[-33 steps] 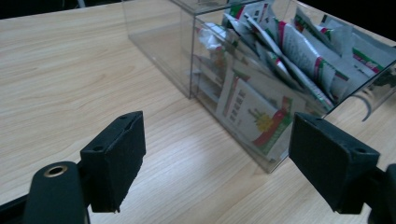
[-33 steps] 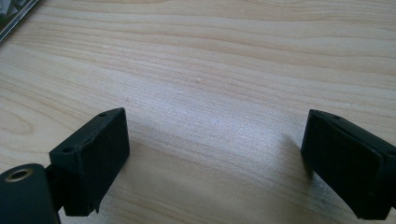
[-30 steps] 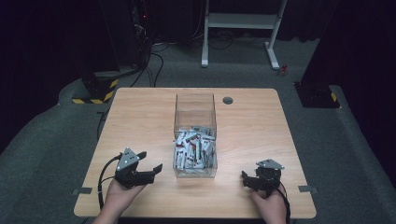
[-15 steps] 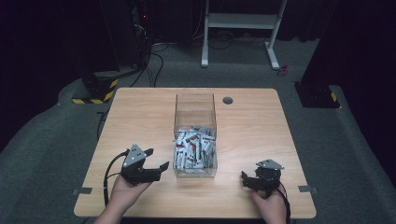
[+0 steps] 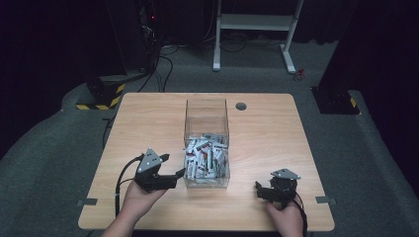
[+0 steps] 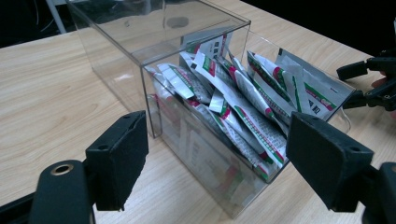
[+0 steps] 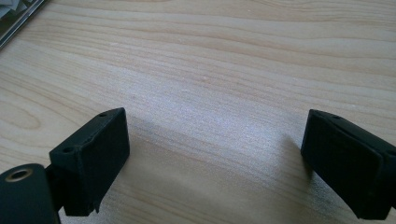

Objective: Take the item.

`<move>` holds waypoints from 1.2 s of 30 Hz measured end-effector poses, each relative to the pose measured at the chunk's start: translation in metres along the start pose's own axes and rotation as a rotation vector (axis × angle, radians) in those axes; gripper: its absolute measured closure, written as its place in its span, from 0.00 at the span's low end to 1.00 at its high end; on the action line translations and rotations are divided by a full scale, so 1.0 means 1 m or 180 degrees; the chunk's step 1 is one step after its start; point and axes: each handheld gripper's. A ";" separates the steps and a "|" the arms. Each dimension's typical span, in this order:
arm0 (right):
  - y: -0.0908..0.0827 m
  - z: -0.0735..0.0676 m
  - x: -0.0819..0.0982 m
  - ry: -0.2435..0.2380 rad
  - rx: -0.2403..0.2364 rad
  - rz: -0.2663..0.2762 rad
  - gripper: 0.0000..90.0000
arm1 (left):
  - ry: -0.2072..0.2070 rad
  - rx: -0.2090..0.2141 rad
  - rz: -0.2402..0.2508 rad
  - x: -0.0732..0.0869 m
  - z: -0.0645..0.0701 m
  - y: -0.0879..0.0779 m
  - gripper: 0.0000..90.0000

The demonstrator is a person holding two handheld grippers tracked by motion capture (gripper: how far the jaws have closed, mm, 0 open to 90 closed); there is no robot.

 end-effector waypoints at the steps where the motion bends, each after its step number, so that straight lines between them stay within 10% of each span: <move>1: 0.000 0.000 0.000 0.0003 0.0000 0.0000 0.09 | 0.0003 0.0006 0.0004 -0.001 0.001 0.001 0.24; 36: 0.000 0.000 0.000 -0.0019 -0.0009 -0.0001 0.09 | 0.0125 0.0176 -0.0109 -0.026 0.019 0.029 0.27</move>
Point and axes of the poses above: each handheld gripper's, and its own axes: y roughly forward along the jaws, x roughly out of its underside, z roughly to its right, and after that the axes turned 7 degrees about -x, right-handed
